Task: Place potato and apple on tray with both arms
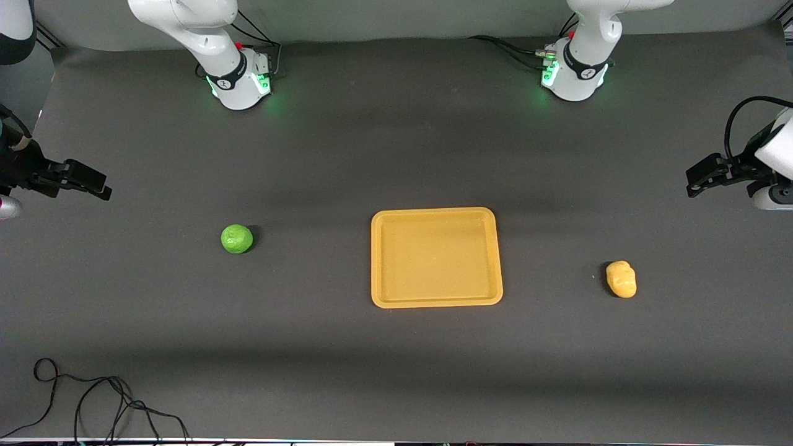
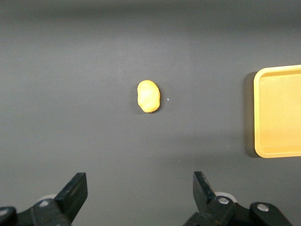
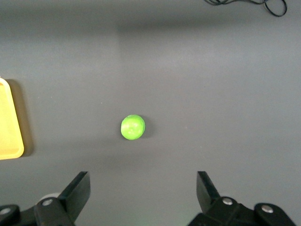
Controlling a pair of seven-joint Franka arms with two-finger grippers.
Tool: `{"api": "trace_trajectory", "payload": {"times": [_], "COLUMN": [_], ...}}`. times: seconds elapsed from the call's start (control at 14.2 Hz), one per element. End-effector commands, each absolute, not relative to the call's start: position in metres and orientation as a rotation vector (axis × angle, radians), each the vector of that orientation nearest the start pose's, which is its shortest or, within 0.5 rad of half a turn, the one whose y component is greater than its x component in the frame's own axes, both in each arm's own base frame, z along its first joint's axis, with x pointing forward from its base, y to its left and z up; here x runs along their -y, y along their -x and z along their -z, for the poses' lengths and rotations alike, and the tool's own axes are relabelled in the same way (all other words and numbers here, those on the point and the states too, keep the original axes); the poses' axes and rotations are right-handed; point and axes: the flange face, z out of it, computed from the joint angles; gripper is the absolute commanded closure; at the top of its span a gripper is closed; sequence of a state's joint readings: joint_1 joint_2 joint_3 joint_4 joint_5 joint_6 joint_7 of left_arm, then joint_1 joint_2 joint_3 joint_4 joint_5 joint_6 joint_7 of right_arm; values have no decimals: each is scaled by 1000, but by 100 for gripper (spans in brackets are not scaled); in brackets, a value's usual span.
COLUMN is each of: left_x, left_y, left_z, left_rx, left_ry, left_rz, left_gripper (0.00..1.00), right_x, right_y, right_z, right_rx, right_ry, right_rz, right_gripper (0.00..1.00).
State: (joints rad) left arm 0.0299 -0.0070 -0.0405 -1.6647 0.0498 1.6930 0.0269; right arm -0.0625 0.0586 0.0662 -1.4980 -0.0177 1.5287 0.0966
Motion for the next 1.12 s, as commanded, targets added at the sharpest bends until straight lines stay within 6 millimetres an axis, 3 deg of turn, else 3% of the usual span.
{"api": "trace_trajectory", "payload": {"times": [0.0,0.14,0.7,1.05], "left_x": [0,0,4,-1], "left_y": [-565,-565,-564,-567], "left_z": [-600,-600,-601,-596], "left_rx": [-89,-89,-99,-84], "left_ry": [3098,3097,3097,3101], "left_rz": [68,70,68,56], "left_gripper": [0,0,0,0], "right_x": [2,10,-3,-16], "right_y": [-566,-566,-573,-586], "right_z": [-628,-628,-620,-595], "right_rx": [-179,-198,-166,-123], "right_ry": [3162,3157,3132,3129], "right_rz": [-51,-49,-38,-67], "right_gripper": [0,0,0,0]}}
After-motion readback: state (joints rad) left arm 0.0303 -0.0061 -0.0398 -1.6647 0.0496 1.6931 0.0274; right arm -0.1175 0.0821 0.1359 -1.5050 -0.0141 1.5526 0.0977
